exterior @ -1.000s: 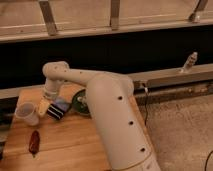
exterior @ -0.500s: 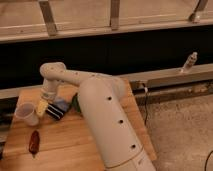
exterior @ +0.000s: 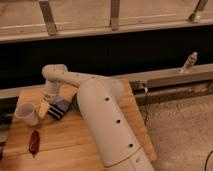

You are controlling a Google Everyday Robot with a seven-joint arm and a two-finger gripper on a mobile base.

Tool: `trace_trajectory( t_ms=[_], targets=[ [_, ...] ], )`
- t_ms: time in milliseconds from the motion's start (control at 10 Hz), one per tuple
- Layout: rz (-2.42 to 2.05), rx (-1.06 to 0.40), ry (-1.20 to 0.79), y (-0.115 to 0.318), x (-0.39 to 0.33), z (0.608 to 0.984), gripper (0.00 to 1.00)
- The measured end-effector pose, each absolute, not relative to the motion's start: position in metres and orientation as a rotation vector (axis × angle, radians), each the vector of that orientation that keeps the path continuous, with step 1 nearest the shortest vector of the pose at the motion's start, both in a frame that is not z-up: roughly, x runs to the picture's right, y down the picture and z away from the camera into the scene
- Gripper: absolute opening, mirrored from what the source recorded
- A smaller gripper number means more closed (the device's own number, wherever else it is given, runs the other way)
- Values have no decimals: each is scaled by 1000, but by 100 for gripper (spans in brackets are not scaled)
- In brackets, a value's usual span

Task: Place the eraser on the white sponge

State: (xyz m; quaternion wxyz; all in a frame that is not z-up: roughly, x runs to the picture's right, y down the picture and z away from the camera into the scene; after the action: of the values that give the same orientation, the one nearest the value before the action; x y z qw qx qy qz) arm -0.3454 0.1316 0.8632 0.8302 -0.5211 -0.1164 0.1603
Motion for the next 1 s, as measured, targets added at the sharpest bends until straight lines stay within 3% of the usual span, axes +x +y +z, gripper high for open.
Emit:
trace_trajectory(
  t_ms=[600, 1000],
  targets=[
    [352, -1130, -237, 138, -340, 870, 79],
    [353, -1127, -228, 138, -336, 873, 46]
  ],
)
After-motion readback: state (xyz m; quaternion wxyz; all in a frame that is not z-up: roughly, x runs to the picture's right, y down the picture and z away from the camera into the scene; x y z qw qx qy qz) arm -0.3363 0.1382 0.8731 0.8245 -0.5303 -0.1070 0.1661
